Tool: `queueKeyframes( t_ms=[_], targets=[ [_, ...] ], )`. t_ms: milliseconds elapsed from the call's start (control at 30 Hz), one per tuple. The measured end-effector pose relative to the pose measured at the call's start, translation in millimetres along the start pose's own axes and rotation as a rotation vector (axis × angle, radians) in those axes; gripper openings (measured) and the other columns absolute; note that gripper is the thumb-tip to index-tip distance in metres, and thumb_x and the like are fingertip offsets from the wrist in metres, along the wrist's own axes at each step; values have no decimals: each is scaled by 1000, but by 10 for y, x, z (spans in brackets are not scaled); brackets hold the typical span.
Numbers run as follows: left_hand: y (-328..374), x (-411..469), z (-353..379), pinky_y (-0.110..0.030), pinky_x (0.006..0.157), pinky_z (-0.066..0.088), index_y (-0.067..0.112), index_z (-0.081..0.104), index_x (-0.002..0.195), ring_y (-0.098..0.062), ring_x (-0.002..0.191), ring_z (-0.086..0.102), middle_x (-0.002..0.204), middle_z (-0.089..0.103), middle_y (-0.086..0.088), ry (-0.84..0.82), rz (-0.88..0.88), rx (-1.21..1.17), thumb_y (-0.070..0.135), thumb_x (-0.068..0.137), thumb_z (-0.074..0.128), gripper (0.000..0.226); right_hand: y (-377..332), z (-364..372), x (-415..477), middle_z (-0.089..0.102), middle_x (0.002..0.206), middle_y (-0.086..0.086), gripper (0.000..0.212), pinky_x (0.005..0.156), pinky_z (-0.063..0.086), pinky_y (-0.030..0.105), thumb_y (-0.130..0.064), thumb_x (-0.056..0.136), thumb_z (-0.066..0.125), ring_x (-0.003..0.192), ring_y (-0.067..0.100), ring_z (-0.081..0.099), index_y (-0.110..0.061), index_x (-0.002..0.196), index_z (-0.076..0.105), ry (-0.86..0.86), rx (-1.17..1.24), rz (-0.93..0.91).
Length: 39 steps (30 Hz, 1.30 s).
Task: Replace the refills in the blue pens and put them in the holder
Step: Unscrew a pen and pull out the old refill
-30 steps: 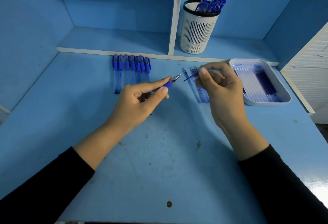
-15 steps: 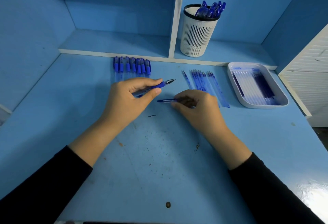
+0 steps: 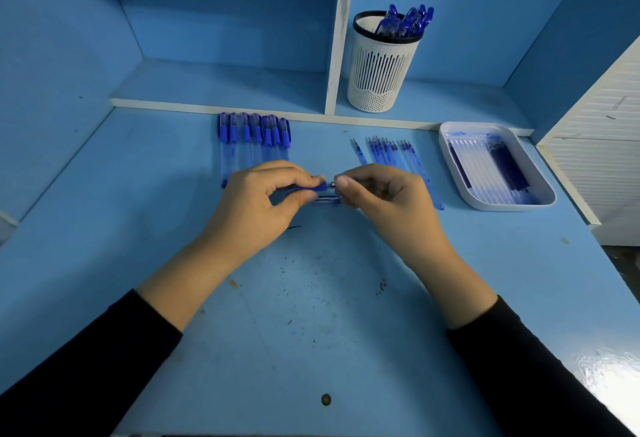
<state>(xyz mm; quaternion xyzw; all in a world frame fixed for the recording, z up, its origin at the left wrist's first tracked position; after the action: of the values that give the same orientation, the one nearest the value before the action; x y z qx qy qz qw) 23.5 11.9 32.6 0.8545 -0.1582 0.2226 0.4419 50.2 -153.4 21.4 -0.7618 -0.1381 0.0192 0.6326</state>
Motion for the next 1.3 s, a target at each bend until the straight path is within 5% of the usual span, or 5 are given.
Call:
queueKeyframes(
  t_ms=[267, 767, 1033, 1167, 1300],
  targets=[
    [-24, -14, 1, -28, 76, 56, 11, 77, 98, -9, 84, 69, 98, 74, 8, 13, -44, -69, 6, 84, 75, 15, -92, -8, -19, 71, 86, 2, 12, 77, 51, 17, -1, 83, 72, 77, 7, 66, -7, 93, 70, -4, -36, -143],
    [-6, -22, 16, -31, 78, 57, 12, 77, 100, -10, 86, 69, 95, 74, 5, -16, -25, -56, 7, 84, 75, 17, -28, 36, -14, 68, 75, -5, 5, 67, 45, 11, -13, 88, 69, 69, 2, 63, -9, 91, 70, -41, -96, -86],
    [-16, -21, 20, -27, 79, 56, 13, 77, 100, -10, 87, 69, 94, 74, 6, -17, -25, -55, 8, 84, 75, 17, 12, 39, -7, 71, 78, 5, 13, 78, 57, 37, -23, 88, 69, 77, 22, 68, -10, 88, 68, -42, -88, -49],
    [-19, -22, 22, -20, 77, 54, 14, 77, 100, -8, 83, 68, 93, 73, 8, -17, -21, -53, 7, 83, 76, 18, 5, 31, -4, 69, 84, 4, 11, 78, 55, 26, -8, 84, 72, 79, 15, 66, -10, 93, 67, -65, -4, -44],
    [-7, -15, 8, -18, 78, 54, 14, 76, 100, -6, 86, 68, 94, 72, 10, -12, -15, -50, 6, 84, 75, 18, 47, 23, -5, 70, 81, 3, 13, 77, 56, 28, -22, 88, 69, 76, 12, 67, -10, 92, 67, -31, -50, -9]
  ],
)
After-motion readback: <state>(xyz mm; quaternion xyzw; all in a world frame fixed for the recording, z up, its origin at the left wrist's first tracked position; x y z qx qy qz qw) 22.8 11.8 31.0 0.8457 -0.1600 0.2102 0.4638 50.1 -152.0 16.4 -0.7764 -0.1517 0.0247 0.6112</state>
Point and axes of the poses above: each hand's wrist, its own x-axis towards the middle knuckle, its own z-axis out of the palm, y = z × x, the point moved 8 cm from there along x, towards the middle knuckle
